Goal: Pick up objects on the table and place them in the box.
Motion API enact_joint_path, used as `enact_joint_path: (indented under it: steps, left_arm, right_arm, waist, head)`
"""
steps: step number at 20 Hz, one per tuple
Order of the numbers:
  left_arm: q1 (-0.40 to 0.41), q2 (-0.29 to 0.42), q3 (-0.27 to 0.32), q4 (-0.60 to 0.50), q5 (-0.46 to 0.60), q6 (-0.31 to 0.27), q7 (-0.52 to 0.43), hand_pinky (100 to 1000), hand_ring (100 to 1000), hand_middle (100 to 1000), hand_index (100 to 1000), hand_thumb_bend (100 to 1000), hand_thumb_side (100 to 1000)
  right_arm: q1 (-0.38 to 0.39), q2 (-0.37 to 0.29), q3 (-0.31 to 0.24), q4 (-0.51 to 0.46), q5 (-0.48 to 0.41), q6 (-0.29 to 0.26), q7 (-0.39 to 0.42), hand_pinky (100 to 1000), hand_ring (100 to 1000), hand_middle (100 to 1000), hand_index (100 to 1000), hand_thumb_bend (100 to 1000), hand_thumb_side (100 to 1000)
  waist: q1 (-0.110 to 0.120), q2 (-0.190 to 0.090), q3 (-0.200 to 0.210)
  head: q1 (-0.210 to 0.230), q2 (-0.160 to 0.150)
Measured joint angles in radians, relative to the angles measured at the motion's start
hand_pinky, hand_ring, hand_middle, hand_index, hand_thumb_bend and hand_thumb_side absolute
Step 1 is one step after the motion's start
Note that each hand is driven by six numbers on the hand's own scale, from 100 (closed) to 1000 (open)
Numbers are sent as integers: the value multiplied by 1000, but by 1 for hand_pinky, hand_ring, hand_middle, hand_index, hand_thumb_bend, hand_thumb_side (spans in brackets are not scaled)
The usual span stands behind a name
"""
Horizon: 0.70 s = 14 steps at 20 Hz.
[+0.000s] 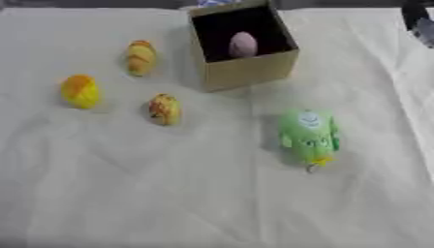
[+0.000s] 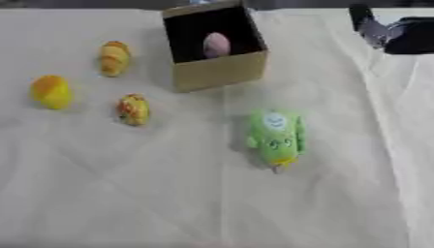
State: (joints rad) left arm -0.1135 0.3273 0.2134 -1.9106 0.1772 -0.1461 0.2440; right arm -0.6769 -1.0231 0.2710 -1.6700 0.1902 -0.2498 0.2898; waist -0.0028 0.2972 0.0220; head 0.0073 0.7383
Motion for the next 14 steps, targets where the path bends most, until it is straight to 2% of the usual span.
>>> enact_joint_path:
  steps: [4,8,14]
  left_arm:
    - [0,6,-1,0,0,-1,-4,855,608,619,800,259,753]
    - [0,8,-6,0,0,-1,-7,855,608,620,799,258,754]
    - [0,8,-10,0,0,1,-11,855,608,620,799,257,755]
  right_arm:
    - [-30,-39,60,4,35,-39,51,891,878,801,858,100,564]
    - [-66,-47,120,4,60,-75,123,892,881,806,859,100,649]
    - [-113,-41,210,21,54,-84,238,890,880,805,860,100,768]
  waist:
    - [-4,1,3]
    - [-6,1,6]
    - [-6,1,10]
  head:
    - [0,0]
    - [0,0]
    - [-1,0]
